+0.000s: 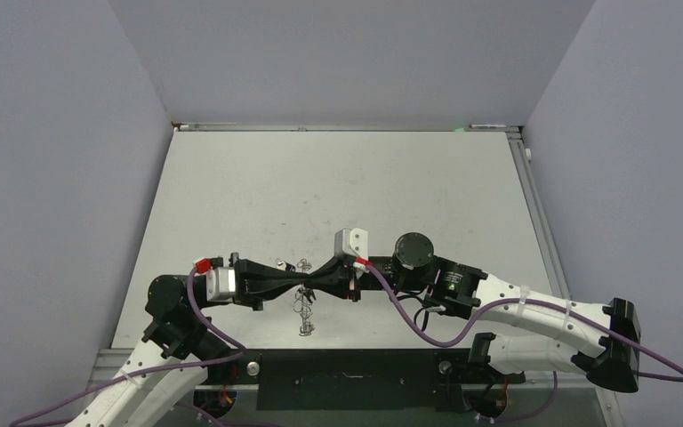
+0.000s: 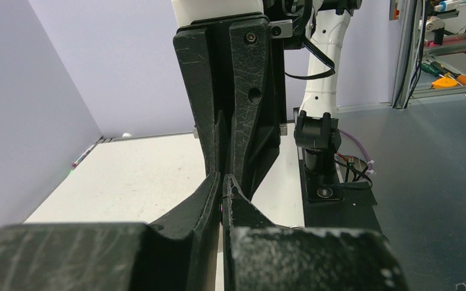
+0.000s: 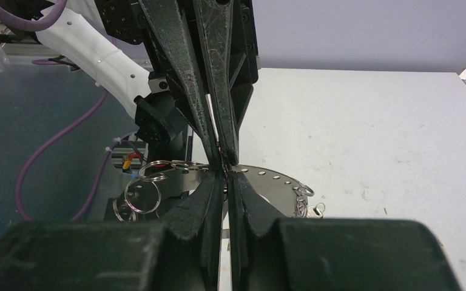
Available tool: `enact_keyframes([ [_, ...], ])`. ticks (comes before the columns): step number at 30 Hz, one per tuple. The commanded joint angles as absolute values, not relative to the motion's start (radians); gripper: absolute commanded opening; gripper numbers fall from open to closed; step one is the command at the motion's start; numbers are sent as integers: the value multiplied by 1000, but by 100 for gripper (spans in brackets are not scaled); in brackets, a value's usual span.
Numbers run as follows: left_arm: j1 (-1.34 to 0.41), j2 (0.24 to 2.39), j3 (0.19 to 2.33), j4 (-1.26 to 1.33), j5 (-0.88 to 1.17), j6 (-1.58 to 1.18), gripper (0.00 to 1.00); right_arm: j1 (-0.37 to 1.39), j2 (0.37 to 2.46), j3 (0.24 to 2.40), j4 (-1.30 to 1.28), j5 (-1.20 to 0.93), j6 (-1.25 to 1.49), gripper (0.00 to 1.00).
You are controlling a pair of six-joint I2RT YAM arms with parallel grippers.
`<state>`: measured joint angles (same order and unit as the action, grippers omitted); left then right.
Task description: Put the keys on the keyring
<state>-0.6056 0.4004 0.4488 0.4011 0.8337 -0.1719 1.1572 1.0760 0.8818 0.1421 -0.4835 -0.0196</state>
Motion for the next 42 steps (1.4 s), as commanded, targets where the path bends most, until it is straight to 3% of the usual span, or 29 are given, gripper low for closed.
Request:
enact_keyframes([
  [1,-601,392,474,437,817,-163,23,1149,1044,917,169,-482,-54,5],
  [4,-601,379,478,415,809,-145,62,1149,1016,940,73,-442,-94,5],
  [6,-603,370,487,380,806,-121,72,1150,1000,965,-7,-417,-121,5],
  [8,-607,363,510,327,814,-86,73,1150,984,991,-88,-396,-142,5],
  [15,-658,400,682,-36,797,156,56,1155,996,1105,-340,-346,-186,5],
  [24,-804,595,882,-361,737,339,46,1181,1039,1215,-521,-325,-238,5],
  [31,-867,693,908,-383,682,371,42,1227,1083,1239,-567,-299,-254,5],
  [36,-882,705,902,-373,661,370,32,1249,1090,1238,-561,-287,-261,5],
  [42,-894,706,889,-374,638,371,28,1259,1097,1237,-546,-285,-265,5],
])
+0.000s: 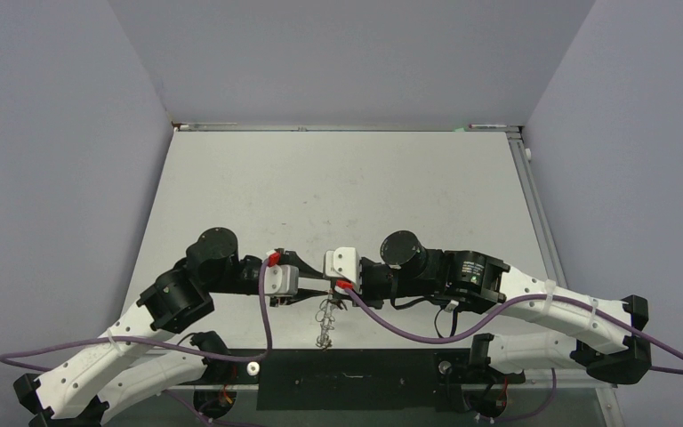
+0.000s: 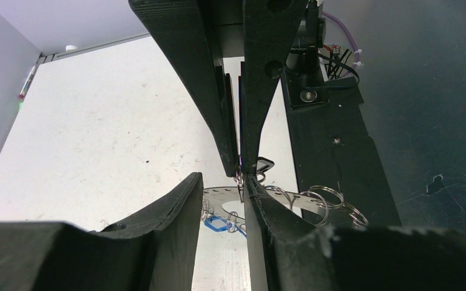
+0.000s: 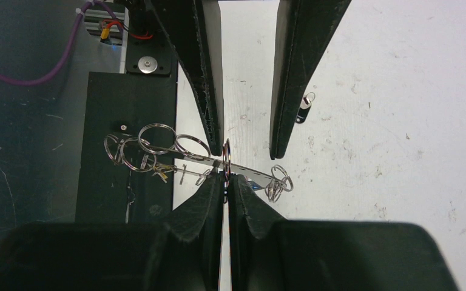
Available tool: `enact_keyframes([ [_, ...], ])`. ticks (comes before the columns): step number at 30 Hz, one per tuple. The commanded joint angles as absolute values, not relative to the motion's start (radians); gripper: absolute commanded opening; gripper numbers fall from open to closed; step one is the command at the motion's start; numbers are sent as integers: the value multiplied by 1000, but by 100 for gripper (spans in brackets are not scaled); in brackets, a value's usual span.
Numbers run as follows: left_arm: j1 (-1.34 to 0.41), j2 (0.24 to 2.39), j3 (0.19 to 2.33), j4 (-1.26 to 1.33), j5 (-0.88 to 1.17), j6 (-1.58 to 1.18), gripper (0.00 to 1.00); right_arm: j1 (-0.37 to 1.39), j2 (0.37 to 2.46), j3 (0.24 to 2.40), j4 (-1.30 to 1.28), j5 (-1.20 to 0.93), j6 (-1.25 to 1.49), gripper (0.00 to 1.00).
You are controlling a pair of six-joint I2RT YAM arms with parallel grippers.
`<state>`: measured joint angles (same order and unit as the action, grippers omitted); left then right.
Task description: Put the keys on the keyring
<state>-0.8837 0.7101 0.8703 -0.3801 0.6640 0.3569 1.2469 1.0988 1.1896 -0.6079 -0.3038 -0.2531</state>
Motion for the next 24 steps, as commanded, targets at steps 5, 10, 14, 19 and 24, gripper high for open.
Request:
enact_keyframes([
  [5,-900,707,884,-375,638,368,24,1262,1102,1241,-539,-284,-266,5],
  [10,-906,721,889,-380,638,363,24,1265,1109,1247,-539,-282,-268,5],
  [14,-913,729,890,-386,637,362,23,1266,1108,1248,-536,-293,-271,5],
  [19,-919,740,888,-387,637,362,18,1268,1107,1248,-533,-295,-271,5],
  [24,-921,753,887,-390,629,358,7,1267,1103,1242,-526,-295,-272,5],
])
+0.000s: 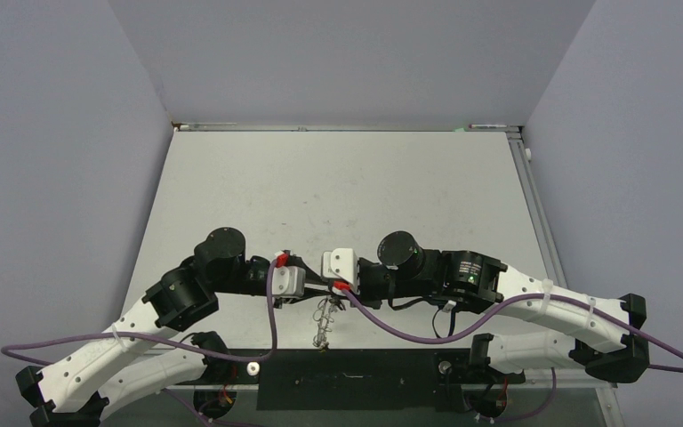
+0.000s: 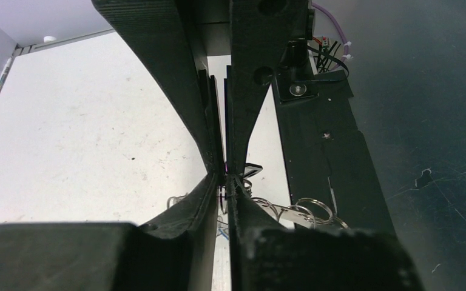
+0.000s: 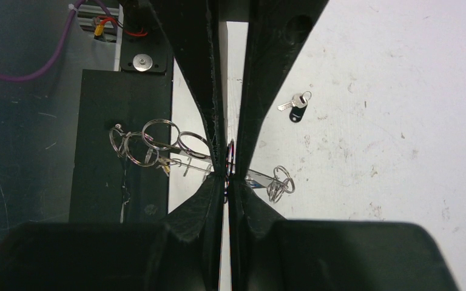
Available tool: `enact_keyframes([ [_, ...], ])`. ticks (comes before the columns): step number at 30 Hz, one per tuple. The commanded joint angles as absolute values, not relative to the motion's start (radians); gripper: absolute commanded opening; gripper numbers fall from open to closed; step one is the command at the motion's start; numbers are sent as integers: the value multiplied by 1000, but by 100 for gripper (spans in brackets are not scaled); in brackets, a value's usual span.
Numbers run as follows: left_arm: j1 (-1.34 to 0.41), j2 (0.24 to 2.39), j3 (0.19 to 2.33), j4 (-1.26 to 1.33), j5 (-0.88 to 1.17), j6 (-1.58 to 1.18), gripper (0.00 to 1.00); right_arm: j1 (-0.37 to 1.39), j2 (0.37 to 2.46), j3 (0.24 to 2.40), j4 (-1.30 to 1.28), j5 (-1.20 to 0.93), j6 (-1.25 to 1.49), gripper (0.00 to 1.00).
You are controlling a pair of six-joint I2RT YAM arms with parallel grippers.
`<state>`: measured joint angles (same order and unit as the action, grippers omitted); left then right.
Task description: Put the keys on the keyring
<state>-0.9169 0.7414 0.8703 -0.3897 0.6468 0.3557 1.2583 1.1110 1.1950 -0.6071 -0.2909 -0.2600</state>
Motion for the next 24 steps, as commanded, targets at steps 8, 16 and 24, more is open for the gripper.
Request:
enact_keyframes([
  [8,-914,711,853,-319,674,349,0,1269,1049,1204,-453,-285,-260,11],
  [16,-777,564,654,181,783,50,0,1263,862,1015,-185,-244,-174,69],
  [24,-701,544,482,732,816,-313,0,1255,786,854,81,-256,-65,64],
])
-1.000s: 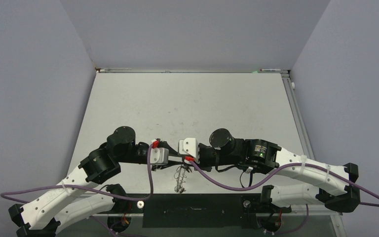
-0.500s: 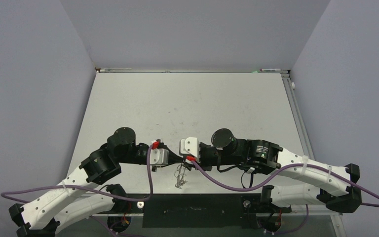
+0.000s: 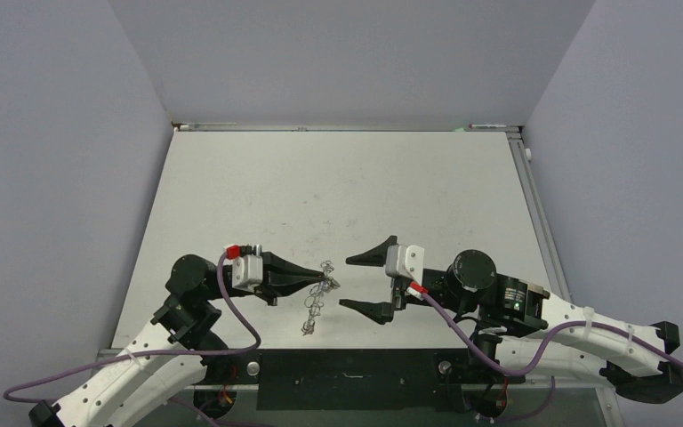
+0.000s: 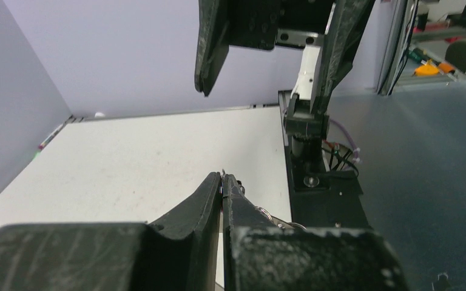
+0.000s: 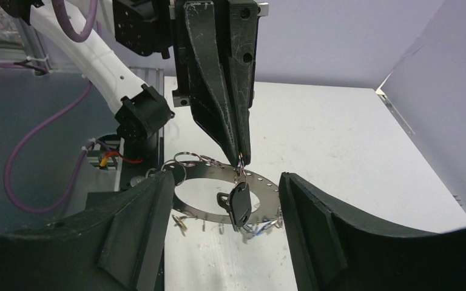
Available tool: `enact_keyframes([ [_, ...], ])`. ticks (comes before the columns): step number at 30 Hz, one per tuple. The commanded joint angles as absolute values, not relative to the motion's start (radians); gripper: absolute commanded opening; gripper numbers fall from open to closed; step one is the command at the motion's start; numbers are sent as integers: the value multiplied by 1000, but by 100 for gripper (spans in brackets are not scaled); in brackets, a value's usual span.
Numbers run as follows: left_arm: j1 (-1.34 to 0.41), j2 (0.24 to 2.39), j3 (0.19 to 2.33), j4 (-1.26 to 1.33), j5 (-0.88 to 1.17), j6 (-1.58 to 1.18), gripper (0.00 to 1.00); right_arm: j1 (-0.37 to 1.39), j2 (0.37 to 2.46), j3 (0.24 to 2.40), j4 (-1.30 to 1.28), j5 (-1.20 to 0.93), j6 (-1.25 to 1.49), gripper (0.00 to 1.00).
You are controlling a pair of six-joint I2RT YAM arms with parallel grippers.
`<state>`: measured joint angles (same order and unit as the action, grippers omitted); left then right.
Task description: Put the keys on the keyring
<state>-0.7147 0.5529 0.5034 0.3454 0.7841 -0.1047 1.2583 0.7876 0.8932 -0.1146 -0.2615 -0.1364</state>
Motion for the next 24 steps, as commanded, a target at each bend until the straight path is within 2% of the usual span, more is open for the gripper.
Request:
enact_keyframes([
  [1,-701,546,471,773,813,-340,0,1254,789,847,99,-255,-57,63],
  [5,-683,565,397,1067,776,-514,0,1252,807,832,151,-271,-35,58],
  [9,-657,601,362,1241,773,-626,0,1249,827,832,183,-300,-26,54],
  [24,-641,625,345,1326,791,-687,0,1242,884,842,309,-387,12,39],
])
